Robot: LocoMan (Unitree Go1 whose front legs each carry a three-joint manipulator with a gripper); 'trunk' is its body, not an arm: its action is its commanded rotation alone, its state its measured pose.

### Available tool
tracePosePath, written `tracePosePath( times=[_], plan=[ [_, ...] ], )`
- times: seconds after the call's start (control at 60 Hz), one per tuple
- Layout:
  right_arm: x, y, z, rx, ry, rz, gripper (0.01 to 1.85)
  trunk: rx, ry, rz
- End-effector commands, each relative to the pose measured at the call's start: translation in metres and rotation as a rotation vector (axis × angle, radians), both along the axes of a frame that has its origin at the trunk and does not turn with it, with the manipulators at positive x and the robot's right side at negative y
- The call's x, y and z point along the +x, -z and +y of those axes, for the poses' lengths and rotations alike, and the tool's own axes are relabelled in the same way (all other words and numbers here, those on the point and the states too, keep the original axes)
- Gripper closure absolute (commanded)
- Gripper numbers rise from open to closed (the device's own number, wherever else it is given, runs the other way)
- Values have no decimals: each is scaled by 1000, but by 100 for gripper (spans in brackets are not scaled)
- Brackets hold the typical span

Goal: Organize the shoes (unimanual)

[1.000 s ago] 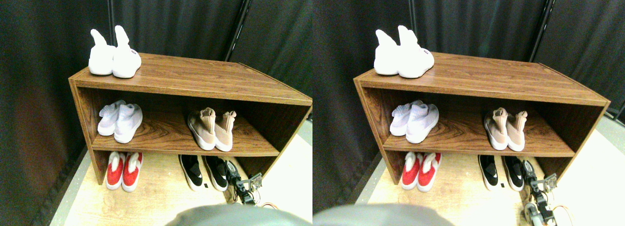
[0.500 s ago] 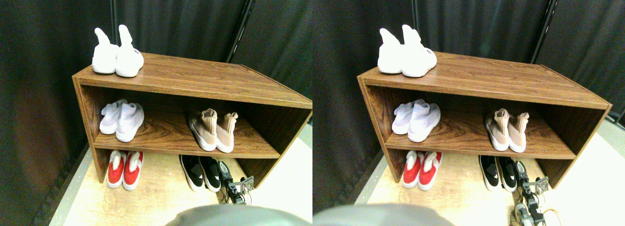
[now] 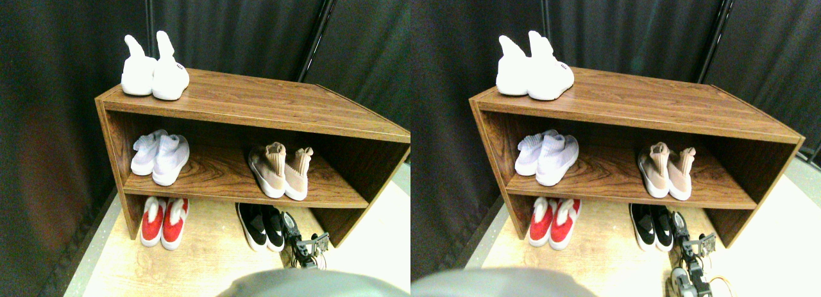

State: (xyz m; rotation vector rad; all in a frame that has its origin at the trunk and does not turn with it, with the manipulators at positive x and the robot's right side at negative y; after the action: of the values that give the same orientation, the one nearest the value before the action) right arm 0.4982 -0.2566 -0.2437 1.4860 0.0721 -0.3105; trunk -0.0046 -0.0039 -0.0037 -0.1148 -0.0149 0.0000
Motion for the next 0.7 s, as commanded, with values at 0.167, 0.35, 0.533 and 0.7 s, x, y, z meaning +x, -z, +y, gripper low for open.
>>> tracePosePath(
  times=[0.167,0.35,0.533,0.7],
  plan=[
    [3,-13,-10,-63,-22,-42,180,-14,-8,21],
    [-9,-46,-17,-122,-52,-134,180,2,9,-1],
    [-32,-64,-19,-123,-108,-195,180,7,16,-20],
    [-52,-72,-20,-138,-114,-237,180,10,20,-40]
  ],
)
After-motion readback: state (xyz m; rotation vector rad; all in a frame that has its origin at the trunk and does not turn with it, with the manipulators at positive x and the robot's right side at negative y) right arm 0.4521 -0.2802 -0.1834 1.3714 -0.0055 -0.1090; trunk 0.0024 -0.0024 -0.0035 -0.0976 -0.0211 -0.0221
